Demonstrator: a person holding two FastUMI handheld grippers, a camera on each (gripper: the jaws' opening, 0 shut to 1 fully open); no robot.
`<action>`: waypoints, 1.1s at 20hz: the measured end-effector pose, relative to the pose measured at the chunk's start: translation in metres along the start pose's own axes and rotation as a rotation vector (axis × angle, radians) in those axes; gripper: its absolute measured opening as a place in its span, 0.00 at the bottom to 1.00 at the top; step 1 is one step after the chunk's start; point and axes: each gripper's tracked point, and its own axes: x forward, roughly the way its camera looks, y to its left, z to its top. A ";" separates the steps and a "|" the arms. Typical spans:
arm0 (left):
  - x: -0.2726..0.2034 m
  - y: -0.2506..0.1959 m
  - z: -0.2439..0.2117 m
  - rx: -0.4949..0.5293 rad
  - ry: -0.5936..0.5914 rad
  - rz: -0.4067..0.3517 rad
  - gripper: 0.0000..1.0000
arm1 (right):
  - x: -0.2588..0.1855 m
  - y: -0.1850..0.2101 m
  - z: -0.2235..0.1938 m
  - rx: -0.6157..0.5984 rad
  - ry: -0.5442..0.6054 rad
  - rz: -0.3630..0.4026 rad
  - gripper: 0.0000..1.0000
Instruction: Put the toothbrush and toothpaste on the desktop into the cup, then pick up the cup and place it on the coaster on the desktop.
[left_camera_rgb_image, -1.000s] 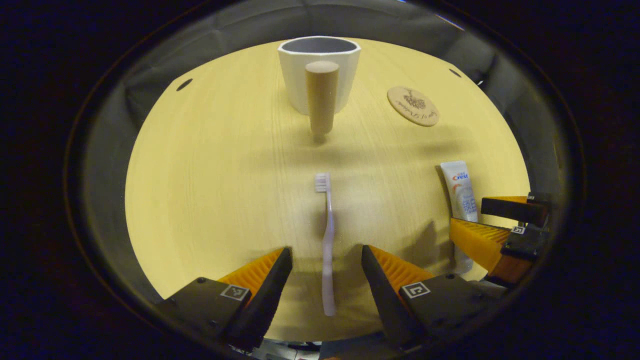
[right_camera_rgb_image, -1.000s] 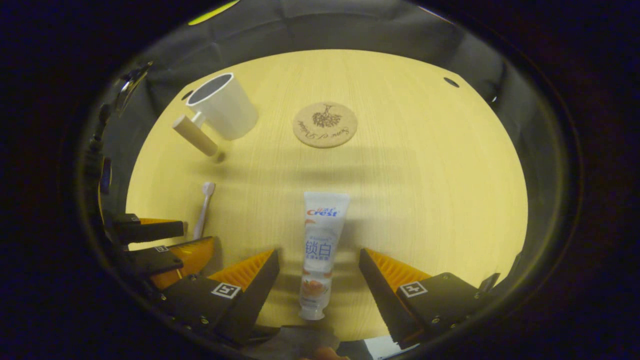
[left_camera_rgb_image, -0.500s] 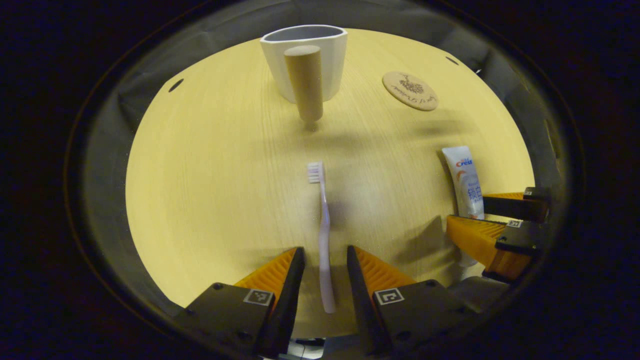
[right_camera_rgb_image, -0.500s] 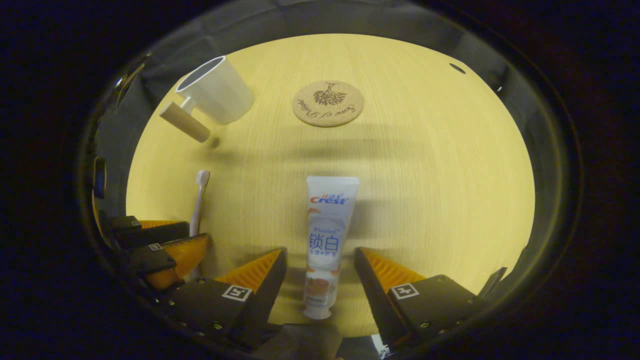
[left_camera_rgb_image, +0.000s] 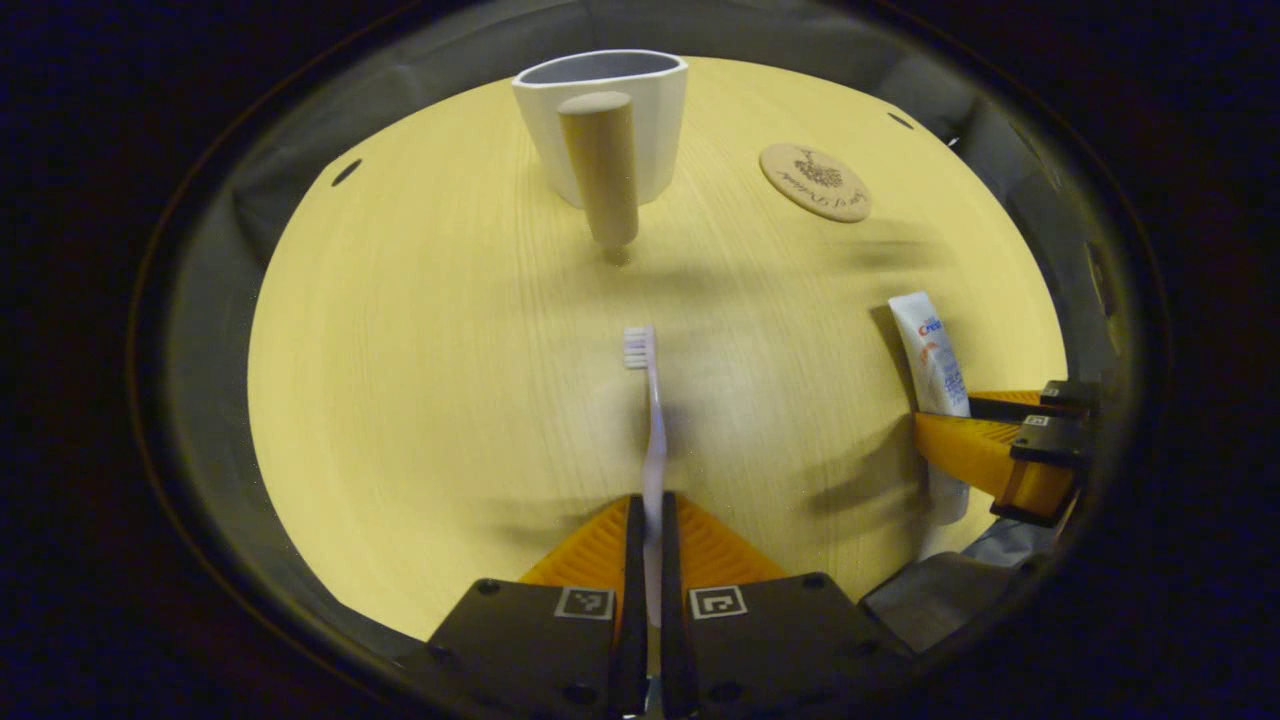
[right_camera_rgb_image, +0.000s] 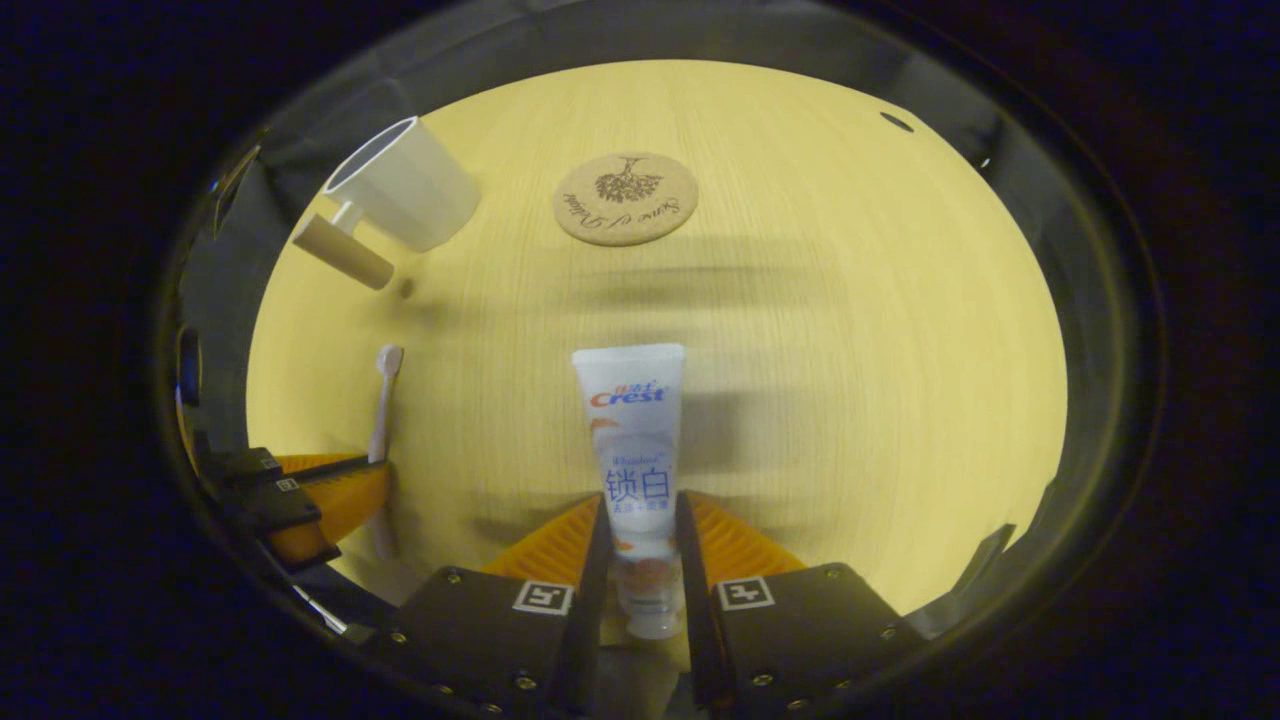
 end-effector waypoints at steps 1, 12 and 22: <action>0.000 0.000 0.000 0.001 -0.004 -0.003 0.14 | 0.002 0.002 0.002 0.014 -0.008 0.008 0.28; -0.015 0.002 0.008 0.000 -0.176 -0.004 0.08 | -0.018 0.003 0.009 0.011 -0.136 0.080 0.14; -0.085 0.016 0.035 -0.129 -0.498 -0.004 0.08 | -0.081 0.028 0.035 -0.075 -0.420 0.195 0.14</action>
